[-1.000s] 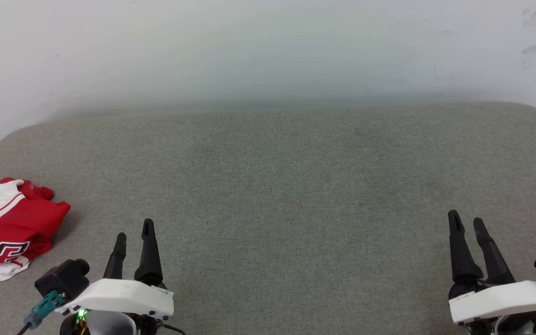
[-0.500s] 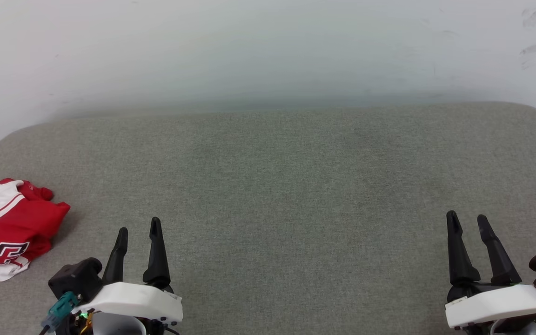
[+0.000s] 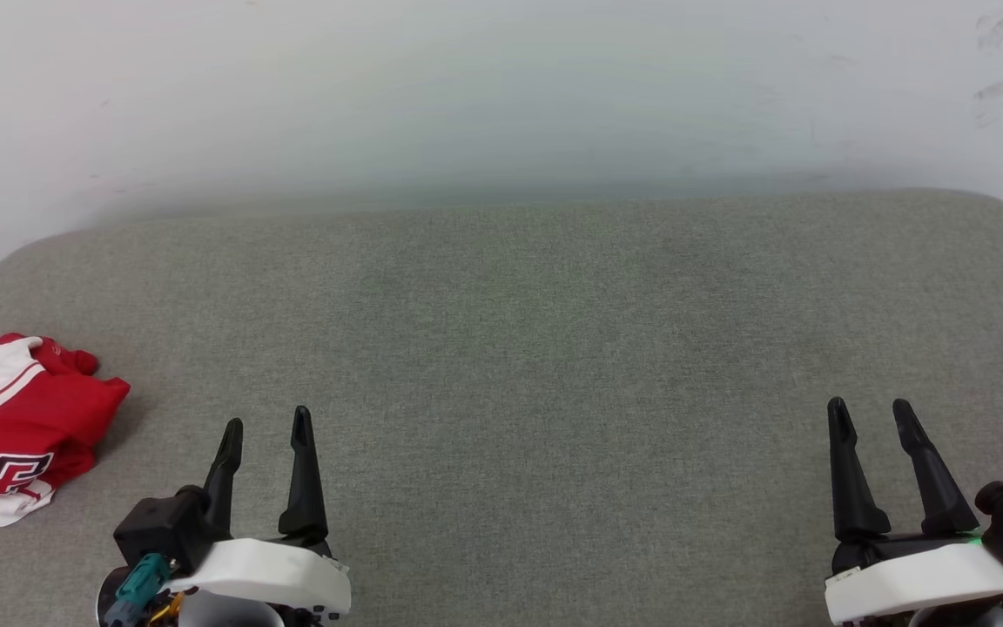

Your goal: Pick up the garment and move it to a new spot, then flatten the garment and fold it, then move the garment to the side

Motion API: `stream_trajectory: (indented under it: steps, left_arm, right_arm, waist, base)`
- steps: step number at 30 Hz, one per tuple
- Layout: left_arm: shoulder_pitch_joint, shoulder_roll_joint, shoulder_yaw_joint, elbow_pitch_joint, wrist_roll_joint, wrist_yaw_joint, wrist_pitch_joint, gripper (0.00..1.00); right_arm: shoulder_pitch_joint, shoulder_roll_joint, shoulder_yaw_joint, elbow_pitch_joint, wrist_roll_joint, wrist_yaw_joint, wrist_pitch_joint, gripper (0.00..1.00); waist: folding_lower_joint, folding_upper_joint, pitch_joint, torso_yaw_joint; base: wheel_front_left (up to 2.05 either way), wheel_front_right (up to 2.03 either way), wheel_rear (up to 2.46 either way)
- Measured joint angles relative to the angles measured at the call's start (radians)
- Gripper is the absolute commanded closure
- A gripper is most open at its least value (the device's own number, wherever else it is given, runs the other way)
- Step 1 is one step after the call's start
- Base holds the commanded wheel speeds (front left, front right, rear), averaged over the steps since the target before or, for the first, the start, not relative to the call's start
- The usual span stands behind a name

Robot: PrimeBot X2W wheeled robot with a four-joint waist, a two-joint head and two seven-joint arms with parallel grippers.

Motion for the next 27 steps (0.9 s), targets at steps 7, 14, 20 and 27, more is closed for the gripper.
stream_trajectory:
  steps: [7, 14, 20, 27]
  left_arm:
    - [0.007, -0.001, -0.001, 0.001, 0.067, -0.001, -0.015, 0.00]
    - [0.016, -0.003, 0.000, 0.001, 0.126, -0.007, -0.030, 0.00]
    - [0.019, -0.006, 0.002, 0.001, 0.174, -0.010, -0.042, 0.00]
    - [0.023, -0.010, 0.006, 0.009, 0.226, -0.010, -0.055, 0.00]
  right_arm:
    - [0.007, 0.000, 0.004, -0.011, -0.053, 0.000, -0.016, 0.00]
    - [0.013, 0.000, 0.008, -0.018, -0.099, 0.000, -0.030, 0.00]
    - [0.021, 0.000, 0.011, -0.023, -0.131, 0.000, -0.043, 0.00]
    - [0.030, 0.000, 0.013, -0.027, -0.169, 0.000, -0.055, 0.00]
  waist:
    - [0.0000, 0.0000, 0.000, -0.001]
    - [0.0000, 0.0000, 0.000, -0.003]
    - [0.0000, 0.0000, -0.001, -0.004]
    - [0.0000, 0.0000, -0.003, -0.005]
  base:
    - [0.00, 0.00, 0.00]
    - [0.00, 0.00, 0.00]
    - [0.00, 0.00, 0.00]
    - [0.00, 0.00, 0.00]
